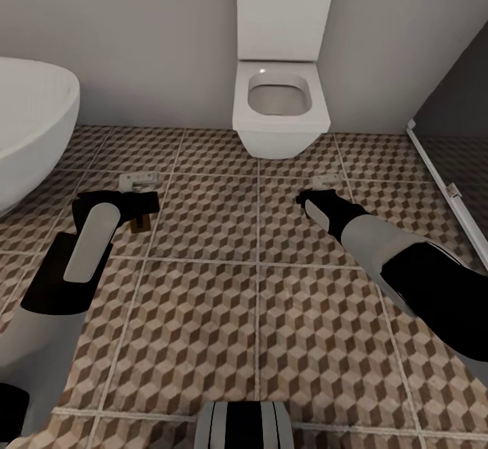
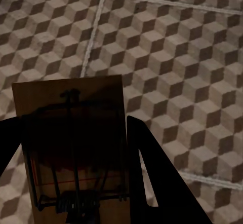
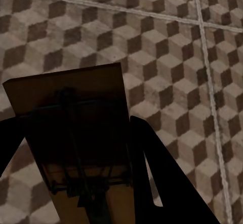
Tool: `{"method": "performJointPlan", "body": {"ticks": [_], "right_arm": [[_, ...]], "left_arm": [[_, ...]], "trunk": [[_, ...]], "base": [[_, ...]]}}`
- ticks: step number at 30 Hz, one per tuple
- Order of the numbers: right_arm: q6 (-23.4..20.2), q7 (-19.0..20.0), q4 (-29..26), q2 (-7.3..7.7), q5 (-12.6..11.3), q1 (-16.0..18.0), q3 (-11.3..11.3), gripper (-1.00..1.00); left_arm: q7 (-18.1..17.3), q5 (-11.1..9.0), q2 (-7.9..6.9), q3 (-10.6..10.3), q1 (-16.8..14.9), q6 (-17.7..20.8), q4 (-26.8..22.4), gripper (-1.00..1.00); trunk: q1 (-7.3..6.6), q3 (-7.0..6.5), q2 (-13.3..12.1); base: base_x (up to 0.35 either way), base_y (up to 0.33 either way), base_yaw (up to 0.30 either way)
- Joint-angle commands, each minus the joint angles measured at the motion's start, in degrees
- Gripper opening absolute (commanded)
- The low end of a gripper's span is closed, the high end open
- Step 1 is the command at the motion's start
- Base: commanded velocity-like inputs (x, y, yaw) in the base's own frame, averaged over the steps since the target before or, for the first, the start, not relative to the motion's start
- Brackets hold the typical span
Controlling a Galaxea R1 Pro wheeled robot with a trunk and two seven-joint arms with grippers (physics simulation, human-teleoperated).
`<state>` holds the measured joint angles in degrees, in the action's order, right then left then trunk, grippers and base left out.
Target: Take the four mousetraps from the cabinet in the bathroom and place them on the bathroom floor. Make sure all four end up on the same floor surface, and ensure that at least two of them are either under or directly next to the same bathroom sink.
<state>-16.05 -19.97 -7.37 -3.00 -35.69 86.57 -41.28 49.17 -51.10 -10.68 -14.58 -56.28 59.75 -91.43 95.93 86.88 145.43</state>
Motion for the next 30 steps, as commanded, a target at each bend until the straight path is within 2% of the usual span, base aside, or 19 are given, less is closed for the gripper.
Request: {"method": "performJointPlan", "body": {"ticks": [1, 16, 22, 30], "right_arm": [[-0.29, -0.25, 0.06, 0.01, -0.54, 0.02, -0.47, -1.00], [-0.29, -0.25, 1.02, 0.00, -0.60, 0.01, -0.53, -1.00], [-0.30, -0.25, 1.18, 0.01, -0.60, 0.00, -0.50, -1.00], [-0.33, -0.25, 1.21, 0.01, -0.60, 0.00, -0.48, -1.00]], "left_arm": [[0.57, -0.32, -0.05, -0.20, -0.05, 0.25, -0.05, -1.00], [0.62, -0.24, 0.68, -0.88, -0.98, 0.25, 0.02, -1.00], [0.61, -0.23, 0.74, -2.68, -1.02, 0.25, 0.02, -1.00], [0.59, -0.23, 0.69, -3.81, -1.03, 0.25, 0.01, -1.00]], "trunk": [[0.00, 0.04, 0.02], [0.00, 0.04, 0.02], [0.00, 0.04, 0.02], [0.00, 0.04, 0.02]], "base": [[0.061, 0.008, 0.000], [0.088, -0.002, 0.000], [0.015, -0.001, 0.000], [0.003, 0.000, 0.000]]}}
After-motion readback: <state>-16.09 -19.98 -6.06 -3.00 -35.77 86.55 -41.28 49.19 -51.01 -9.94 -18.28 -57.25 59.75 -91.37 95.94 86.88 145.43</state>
